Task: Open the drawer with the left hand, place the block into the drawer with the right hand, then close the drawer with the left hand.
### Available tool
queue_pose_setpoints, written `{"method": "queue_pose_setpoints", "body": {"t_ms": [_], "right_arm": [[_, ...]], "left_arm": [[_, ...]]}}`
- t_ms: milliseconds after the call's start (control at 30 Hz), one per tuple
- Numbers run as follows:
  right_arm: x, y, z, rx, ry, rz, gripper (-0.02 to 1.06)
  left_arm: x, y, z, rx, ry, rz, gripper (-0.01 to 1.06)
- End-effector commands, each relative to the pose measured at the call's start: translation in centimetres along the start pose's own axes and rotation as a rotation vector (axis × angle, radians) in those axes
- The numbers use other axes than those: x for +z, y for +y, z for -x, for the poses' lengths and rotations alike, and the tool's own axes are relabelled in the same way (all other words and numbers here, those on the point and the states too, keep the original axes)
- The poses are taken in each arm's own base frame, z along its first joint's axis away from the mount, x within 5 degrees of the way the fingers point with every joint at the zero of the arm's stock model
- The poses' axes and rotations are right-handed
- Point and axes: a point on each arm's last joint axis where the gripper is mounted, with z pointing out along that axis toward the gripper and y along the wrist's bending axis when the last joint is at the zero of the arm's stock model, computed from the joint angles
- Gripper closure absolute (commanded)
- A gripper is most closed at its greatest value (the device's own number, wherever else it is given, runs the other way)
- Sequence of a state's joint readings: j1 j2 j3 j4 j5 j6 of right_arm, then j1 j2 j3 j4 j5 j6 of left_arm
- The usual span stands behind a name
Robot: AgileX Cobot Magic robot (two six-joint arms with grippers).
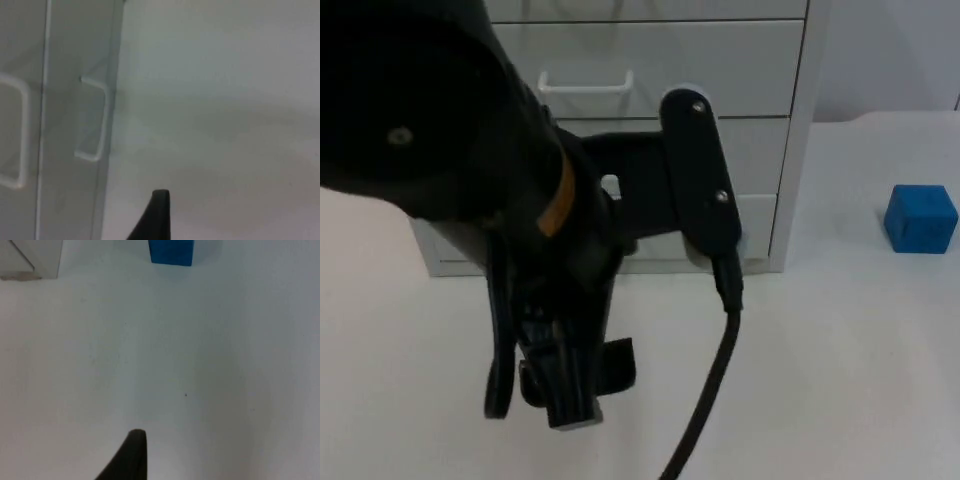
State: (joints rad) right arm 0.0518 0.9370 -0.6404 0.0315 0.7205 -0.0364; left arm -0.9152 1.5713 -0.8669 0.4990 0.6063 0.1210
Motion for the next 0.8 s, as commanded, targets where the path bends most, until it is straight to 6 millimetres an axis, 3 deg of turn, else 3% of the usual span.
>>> {"method": "queue_pose_setpoints", "body": {"t_ms": [0, 100, 200, 300, 400, 533, 767], "right_arm": [[-0.1, 0.0, 0.2, -0.009, -0.007, -0.001, 0.01], [-0.1, 0.0, 0.2, -0.009, -0.011, -0.001, 0.01], [-0.1, 0.0, 0.2, -0.009, -0.014, -0.001, 0.01], [-0.1, 0.0, 0.2, -0.009, -0.014, -0.001, 0.01], [-0.1, 0.0, 0.2, -0.009, -0.014, -0.001, 0.01], [-0.1, 0.0, 0.2, -0.009, -0.014, -0.001, 0.01], [-0.1, 0.0, 0.3, -0.009, -0.020, -0.001, 0.01]], "left_arm": [[1.3, 0.0, 0.7, 0.053, -0.022, 0.027, 0.18], [2.0, 0.0, 0.9, 0.100, -0.027, 0.039, 0.19], [2.8, -0.2, 1.2, 0.142, -0.040, 0.046, 0.27], [4.3, -0.2, 1.2, 0.198, -0.009, 0.083, 0.45], [5.1, -0.2, 1.1, 0.233, 0.009, 0.094, 0.50], [6.1, -0.2, 1.0, 0.265, 0.014, 0.092, 0.50], [8.3, 2.8, -0.8, 0.154, -0.066, 0.091, 0.50]]}}
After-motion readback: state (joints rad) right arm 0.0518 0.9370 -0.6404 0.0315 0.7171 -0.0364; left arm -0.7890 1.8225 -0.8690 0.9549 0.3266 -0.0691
